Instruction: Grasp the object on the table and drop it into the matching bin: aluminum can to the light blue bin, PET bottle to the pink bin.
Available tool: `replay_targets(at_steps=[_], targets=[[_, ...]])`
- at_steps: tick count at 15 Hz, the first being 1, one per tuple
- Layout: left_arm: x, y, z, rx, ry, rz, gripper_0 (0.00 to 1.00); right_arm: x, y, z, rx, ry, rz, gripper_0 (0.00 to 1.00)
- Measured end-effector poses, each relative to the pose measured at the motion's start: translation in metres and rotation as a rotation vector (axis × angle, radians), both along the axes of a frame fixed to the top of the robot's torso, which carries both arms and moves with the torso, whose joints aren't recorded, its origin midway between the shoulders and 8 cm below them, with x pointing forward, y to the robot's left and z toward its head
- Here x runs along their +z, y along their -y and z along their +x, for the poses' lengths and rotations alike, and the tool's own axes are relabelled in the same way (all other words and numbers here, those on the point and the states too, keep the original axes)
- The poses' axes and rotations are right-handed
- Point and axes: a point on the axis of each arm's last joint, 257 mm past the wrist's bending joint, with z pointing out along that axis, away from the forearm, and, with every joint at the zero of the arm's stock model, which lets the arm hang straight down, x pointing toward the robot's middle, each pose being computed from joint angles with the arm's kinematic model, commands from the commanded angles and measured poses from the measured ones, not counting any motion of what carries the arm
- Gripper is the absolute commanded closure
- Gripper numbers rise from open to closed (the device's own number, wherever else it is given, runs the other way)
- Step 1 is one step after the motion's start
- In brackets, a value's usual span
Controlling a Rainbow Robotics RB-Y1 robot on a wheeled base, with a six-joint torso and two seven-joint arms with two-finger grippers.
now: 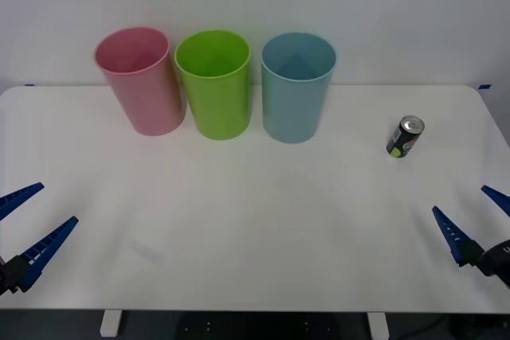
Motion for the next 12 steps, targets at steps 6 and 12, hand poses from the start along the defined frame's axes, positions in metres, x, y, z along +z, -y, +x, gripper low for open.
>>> replay_targets(at_steps=[6, 12], targets=[[0.0, 0.0, 0.0, 0.0, 0.0, 0.0, 0.0, -0.026, 0.0, 0.041, -0.041, -0.038, 0.042, 0.0], [0.0, 0.0, 0.0, 0.0, 0.0, 0.0, 0.0, -0.036, 0.004, 0.072, -0.104, -0.056, 0.022, 0.0]])
